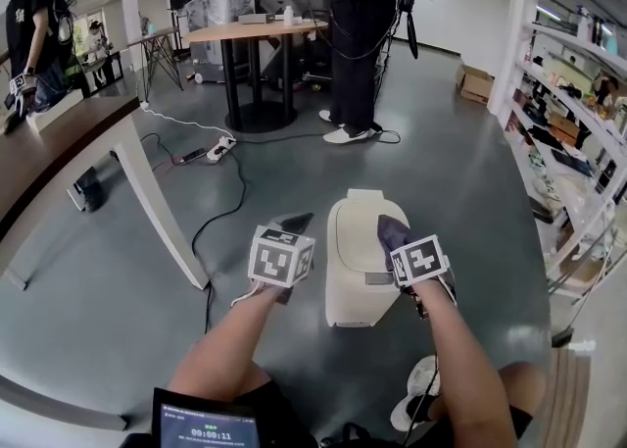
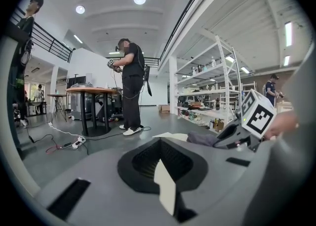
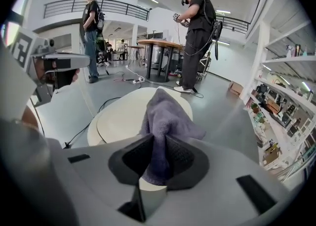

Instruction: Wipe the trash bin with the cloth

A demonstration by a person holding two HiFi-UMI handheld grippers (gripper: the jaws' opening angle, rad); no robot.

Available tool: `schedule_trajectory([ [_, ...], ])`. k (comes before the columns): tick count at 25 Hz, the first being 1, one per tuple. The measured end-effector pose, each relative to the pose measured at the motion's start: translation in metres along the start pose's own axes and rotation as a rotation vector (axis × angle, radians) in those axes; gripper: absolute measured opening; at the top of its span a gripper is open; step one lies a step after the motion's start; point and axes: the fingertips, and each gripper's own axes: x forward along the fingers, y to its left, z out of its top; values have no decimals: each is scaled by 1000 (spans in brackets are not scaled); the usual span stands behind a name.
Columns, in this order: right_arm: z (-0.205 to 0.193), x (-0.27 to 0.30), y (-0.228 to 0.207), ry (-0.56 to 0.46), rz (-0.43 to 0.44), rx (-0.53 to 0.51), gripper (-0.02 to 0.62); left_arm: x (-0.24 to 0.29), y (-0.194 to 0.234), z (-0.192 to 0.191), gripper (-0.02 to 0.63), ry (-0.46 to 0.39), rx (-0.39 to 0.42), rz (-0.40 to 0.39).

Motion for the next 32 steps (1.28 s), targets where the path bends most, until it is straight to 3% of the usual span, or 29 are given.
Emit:
schedule_trajectory([
  [9,-14,-9,-20,-16,-42,39,69,9,-14,-2,0,15,9,-21],
  [16,13,-46,50,-172,85,27,69,6,-23,3,0,-2,-8,-38],
  [20,14,-47,94,-193,140,0,69,3,-27,5,0,-12,-28,-45],
  [25,-1,-30,123,-177,113,-56,69,-4,-30,0,0,4,-12,-45],
  [32,-5,-33,117,-231,92,-8,69,-14,-29,-10,0,24,-1,-24],
])
